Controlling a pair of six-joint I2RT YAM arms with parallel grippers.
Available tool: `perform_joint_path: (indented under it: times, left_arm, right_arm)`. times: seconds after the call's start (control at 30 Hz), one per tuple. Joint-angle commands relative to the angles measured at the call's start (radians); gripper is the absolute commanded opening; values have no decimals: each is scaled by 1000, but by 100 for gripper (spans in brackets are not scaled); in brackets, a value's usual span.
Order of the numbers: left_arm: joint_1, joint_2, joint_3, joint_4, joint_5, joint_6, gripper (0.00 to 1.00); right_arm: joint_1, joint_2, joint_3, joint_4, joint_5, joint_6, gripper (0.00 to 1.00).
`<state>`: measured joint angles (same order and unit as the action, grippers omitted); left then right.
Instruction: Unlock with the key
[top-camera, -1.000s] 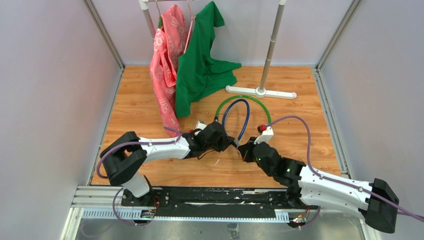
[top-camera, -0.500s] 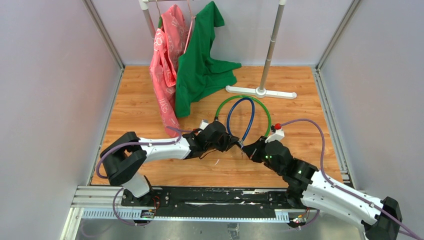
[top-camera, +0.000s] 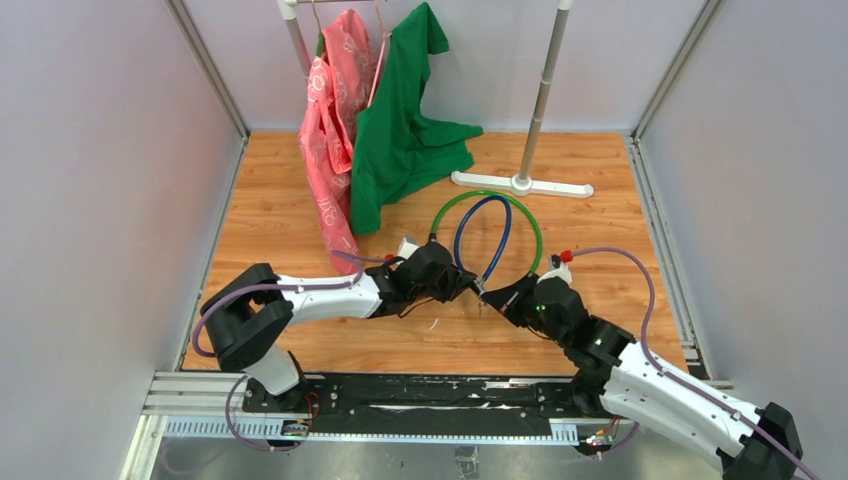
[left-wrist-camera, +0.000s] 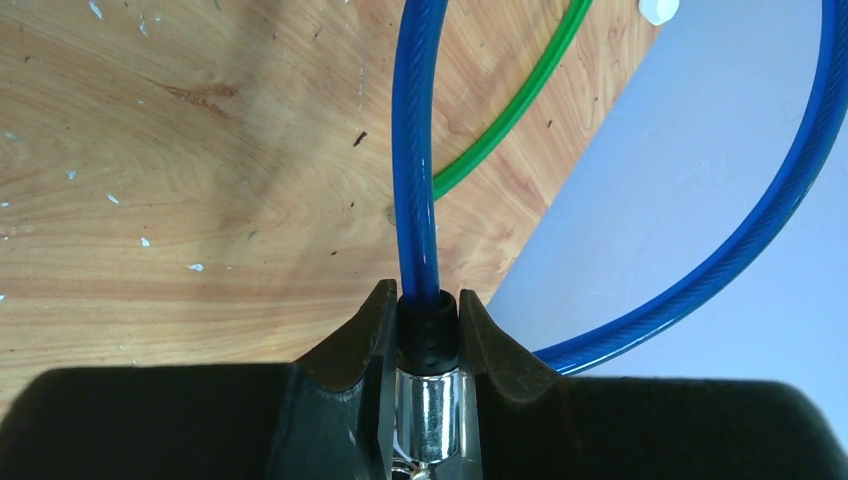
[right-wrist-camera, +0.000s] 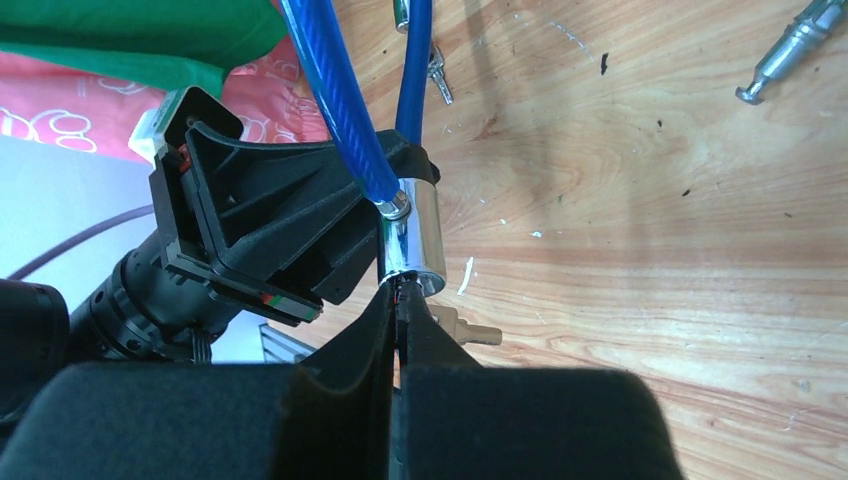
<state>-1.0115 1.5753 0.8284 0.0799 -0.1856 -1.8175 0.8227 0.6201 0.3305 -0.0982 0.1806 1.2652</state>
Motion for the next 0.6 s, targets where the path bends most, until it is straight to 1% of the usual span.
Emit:
perform_joint_path:
  times: [0.0,0.17,0.4,0.43,0.57]
  left_arm:
    - [-75,-98,36,155,134,20,0]
    - [-76,-149,27,155,92,44,0]
    - [-77,-218,-7,209,42,69,0]
    - [-78,-230,-16,224,29,68,0]
    - [-78,-270,-26,270,15,88,0]
  right_arm:
    - [-46,23,-40,2,80,119,0]
    - [-50,27,-33,22,94,194,0]
    - [-56,48,-9,85,89,296,0]
    - [-57,55,-7,121,89,297,0]
    - [-59,78,11,146,87,313,0]
